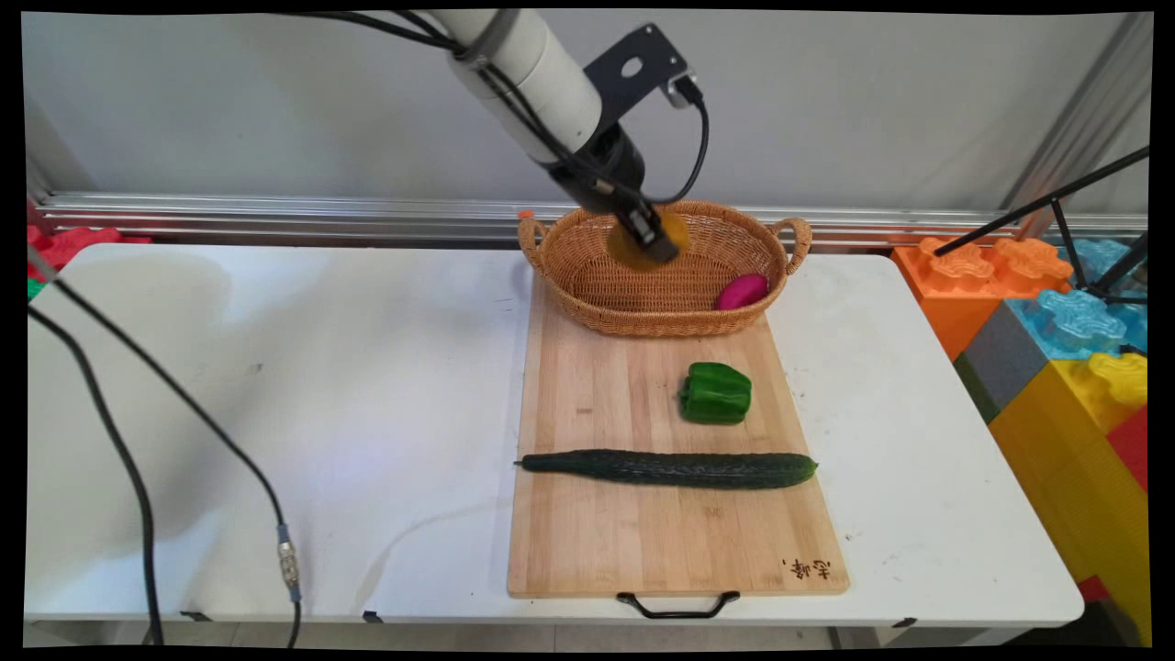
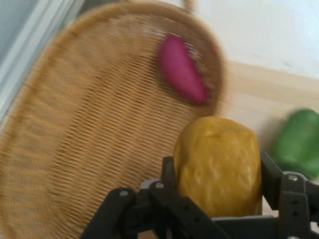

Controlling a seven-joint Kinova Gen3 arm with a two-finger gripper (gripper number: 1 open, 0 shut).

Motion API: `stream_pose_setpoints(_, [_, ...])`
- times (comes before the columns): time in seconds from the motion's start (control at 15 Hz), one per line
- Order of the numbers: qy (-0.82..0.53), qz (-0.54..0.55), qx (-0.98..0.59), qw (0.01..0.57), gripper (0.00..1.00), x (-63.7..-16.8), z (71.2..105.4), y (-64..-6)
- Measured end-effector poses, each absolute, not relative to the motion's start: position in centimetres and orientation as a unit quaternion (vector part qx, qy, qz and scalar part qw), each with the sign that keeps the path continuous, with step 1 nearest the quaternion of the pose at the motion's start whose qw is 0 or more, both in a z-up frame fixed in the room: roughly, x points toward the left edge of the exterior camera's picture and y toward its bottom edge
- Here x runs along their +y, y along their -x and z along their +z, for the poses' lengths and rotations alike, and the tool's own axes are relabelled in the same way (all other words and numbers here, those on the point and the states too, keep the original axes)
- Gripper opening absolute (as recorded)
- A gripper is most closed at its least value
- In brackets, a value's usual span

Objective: Place the picked object on the cutting board

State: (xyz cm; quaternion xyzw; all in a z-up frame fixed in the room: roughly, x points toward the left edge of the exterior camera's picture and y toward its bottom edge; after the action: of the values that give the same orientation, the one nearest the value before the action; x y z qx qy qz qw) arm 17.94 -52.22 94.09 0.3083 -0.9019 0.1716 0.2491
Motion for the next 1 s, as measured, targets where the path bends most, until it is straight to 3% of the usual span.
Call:
stream_pose_setpoints(0.47, [-0.274,0.099,-0.934,0.207,0.0,-47.0,90.3,-19.6])
stream_pose_setpoints(1.0, [-0.258,0.077,-0.946,0.18,0.0,-45.7,84.2,-20.0])
